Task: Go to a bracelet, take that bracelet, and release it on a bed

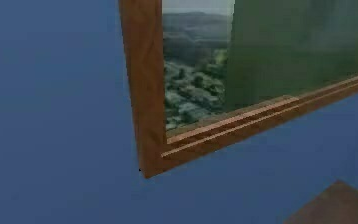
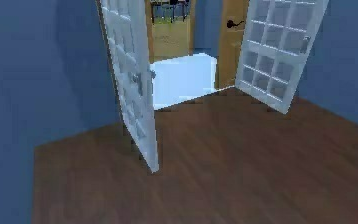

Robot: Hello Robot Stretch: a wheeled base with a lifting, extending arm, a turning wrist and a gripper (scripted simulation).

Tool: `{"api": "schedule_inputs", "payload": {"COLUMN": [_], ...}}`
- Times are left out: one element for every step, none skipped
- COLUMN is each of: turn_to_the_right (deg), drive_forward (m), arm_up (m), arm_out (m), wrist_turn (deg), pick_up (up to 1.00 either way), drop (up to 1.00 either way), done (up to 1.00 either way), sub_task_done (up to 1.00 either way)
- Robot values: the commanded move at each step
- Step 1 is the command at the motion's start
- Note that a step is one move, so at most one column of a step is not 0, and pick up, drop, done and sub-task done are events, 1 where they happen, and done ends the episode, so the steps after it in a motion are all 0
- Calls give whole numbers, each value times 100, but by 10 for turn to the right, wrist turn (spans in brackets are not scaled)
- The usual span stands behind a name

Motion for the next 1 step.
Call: {"api": "schedule_inputs", "payload": {"turn_to_the_right": [450], "drive_forward": [0], "arm_up": [0], "arm_out": [0], "wrist_turn": [0], "pick_up": [0], "drop": [0], "done": [0], "sub_task_done": [0]}}
